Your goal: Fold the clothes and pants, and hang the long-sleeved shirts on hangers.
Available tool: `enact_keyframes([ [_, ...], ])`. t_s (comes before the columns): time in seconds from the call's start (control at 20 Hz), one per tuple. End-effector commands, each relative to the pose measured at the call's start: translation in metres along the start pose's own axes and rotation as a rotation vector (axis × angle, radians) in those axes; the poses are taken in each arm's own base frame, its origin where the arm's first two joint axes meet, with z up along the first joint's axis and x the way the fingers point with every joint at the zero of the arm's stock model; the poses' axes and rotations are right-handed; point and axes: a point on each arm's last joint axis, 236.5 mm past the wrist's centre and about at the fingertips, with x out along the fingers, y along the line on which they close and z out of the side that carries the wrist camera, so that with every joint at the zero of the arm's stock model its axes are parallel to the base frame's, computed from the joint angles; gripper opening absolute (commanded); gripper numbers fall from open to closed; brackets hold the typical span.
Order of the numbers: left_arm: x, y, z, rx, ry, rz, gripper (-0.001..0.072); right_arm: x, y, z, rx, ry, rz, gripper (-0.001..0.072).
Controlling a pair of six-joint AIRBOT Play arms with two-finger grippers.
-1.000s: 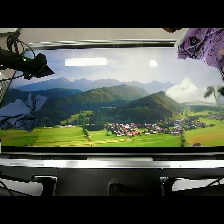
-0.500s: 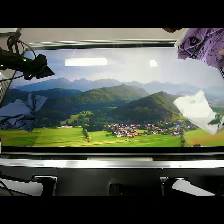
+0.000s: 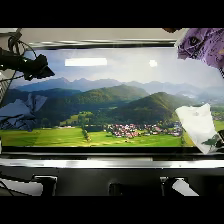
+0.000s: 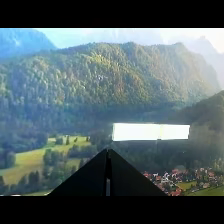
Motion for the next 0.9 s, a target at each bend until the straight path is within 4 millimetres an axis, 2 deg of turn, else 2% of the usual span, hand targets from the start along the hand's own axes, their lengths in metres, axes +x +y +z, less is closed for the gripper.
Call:
enact_keyframes([
  [0.0, 0.003, -0.005, -0.003, 0.01, 0.007, -0.003, 0.0018, 0.006, -0.028, -0.015, 0.007, 0.046, -0.112, 0.0033],
  [0.15, 0.004, -0.008, -0.004, 0.017, 0.012, -0.006, 0.0018, 0.007, -0.04, -0.022, 0.041, 0.07, -0.163, 0.0034],
  [0.4, 0.005, -0.009, -0.004, 0.017, 0.012, -0.006, 0.0018, 0.01, -0.044, -0.029, 0.05, 0.096, -0.182, 0.0036],
  [0.45, 0.004, -0.008, -0.004, 0.017, 0.012, -0.006, 0.0018, 0.01, -0.046, -0.03, 0.049, 0.096, -0.188, 0.006],
  [0.6, 0.005, -0.008, -0.004, 0.017, 0.012, -0.006, 0.0018, 0.011, -0.048, -0.016, -0.009, 0.043, -0.196, 0.0229],
  [0.7, 0.005, -0.008, -0.004, 0.016, 0.013, -0.005, 0.0018, 0.011, -0.035, -0.003, -0.065, -0.007, -0.141, 0.0517],
  [0.75, 0.005, -0.008, -0.004, 0.016, 0.013, -0.005, 0.0018, 0.01, -0.022, 0.002, -0.082, -0.027, -0.087, 0.055],
  [0.85, 0.005, -0.008, -0.004, 0.016, 0.013, -0.005, 0.0018, 0.0, 0.013, 0.012, -0.1, -0.062, 0.056, 0.0549],
])
